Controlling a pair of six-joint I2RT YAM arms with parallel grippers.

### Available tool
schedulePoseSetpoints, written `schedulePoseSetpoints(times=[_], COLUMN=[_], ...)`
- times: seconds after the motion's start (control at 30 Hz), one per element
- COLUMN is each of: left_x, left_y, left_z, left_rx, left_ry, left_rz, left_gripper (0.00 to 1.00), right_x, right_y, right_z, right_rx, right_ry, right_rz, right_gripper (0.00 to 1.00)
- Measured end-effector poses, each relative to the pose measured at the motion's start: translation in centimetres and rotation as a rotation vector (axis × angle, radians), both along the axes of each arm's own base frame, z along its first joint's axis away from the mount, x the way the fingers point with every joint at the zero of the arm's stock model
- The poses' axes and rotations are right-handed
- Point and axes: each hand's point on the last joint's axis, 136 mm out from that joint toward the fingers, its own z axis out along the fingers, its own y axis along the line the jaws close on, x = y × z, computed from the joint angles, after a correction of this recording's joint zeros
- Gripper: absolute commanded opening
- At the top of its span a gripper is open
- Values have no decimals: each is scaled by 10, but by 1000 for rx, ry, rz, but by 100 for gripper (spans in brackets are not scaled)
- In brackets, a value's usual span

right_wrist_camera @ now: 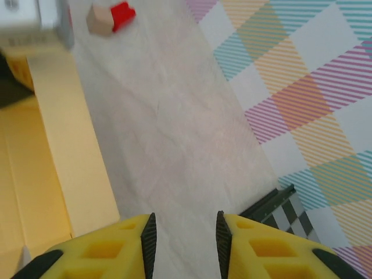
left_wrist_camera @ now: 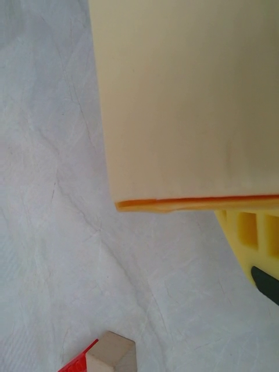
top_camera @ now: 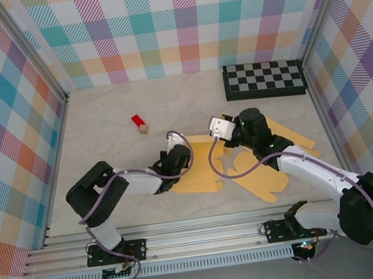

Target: Fold the paper box

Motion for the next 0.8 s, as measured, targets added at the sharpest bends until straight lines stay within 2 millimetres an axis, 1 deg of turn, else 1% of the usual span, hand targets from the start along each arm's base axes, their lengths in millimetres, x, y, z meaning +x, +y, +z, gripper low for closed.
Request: schedulePoseSetpoints(times=[0.1, 0.17, 0.23, 0.3, 0.4, 0.5, 0.6, 0.8], left_x=[0, 0, 0, 1, 2, 2, 3, 5], left_y=[0, 0, 0, -1, -3, -3, -2, -3], left_z=[0, 0, -1, -1, -2, -3, -4, -7], left_rx=[-2, -3, -1, 2, 5, 10, 14, 22], left_ry=[-14, -22, -28, -34, -40, -39, -40, -40], left_rz=[-8, -13, -17, -20, -27, -28, -22, -20], left_gripper=[0, 1, 0, 1, 2, 5, 9, 21], right_x=[6, 15, 24, 27, 27, 26, 22, 26], right_y=[14, 24, 33, 37, 40, 40, 38, 39], right_z=[11, 10, -3, -21, -57, -79, -90, -94], right_rx=[92, 137, 171, 188, 183, 175, 177, 186], right_ry=[98, 169, 249, 326, 449, 515, 550, 551], right_rz=[-2, -19, -42, -66, -104, -134, -153, -164], right_gripper=[33, 33, 33, 33, 33, 33, 33, 33])
